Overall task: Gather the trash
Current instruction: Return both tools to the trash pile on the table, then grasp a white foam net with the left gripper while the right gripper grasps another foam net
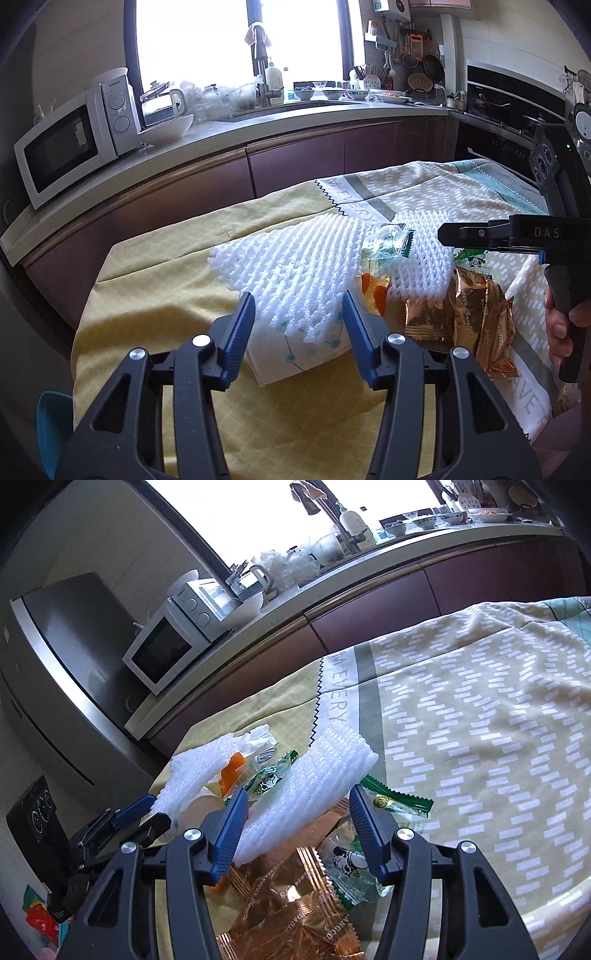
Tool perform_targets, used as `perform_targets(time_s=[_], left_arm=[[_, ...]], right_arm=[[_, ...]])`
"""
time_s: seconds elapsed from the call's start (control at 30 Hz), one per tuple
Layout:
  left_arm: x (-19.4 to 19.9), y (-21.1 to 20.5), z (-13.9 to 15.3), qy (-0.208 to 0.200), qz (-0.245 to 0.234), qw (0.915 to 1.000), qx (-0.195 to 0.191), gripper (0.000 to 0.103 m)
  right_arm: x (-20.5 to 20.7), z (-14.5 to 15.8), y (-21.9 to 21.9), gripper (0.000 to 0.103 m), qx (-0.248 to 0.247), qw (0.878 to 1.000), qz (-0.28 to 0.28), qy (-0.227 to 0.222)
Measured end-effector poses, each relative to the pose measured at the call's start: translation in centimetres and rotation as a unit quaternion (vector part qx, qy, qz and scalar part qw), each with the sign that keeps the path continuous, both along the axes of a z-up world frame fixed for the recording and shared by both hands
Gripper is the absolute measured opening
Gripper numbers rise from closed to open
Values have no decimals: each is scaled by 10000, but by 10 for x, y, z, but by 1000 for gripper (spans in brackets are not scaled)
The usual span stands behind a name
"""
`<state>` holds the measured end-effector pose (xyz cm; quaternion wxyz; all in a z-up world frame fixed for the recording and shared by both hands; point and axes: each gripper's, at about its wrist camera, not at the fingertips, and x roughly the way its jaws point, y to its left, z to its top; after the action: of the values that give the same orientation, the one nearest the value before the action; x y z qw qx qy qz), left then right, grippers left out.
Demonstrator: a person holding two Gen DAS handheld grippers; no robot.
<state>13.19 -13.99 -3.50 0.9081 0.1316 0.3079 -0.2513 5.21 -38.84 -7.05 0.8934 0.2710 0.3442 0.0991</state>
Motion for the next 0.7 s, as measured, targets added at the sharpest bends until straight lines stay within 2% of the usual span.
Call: perform_targets(time_s=[0.1, 0.17, 0.23, 0.27, 0.33, 0.4, 0.7], left_arm=[[2, 0, -3, 43, 1, 10000, 18, 38], [2, 0, -3, 42, 20, 10000, 18, 33], [3, 3, -3, 66, 31, 10000, -19, 28], [3, 4, -2, 64, 44, 10000, -24, 22], [3, 6, -2, 84, 75, 9999, -69, 20], [1, 11, 1, 76, 115, 9998, -155, 19], [-14, 37, 23, -119, 263, 9983, -506, 18]], right_arm=[[4, -4, 2, 55, 115, 9999, 38, 55], [4, -6, 2, 48, 174, 9998, 36, 65], [6, -7, 2, 36, 208, 9997, 52, 80], [6, -8, 1, 33, 240, 9997, 47, 76], [6, -9, 1, 19, 310, 9995, 83, 73], [4, -8, 0, 15, 331, 9994, 64, 26], [-10, 8, 1, 12, 328, 9991, 48, -274]])
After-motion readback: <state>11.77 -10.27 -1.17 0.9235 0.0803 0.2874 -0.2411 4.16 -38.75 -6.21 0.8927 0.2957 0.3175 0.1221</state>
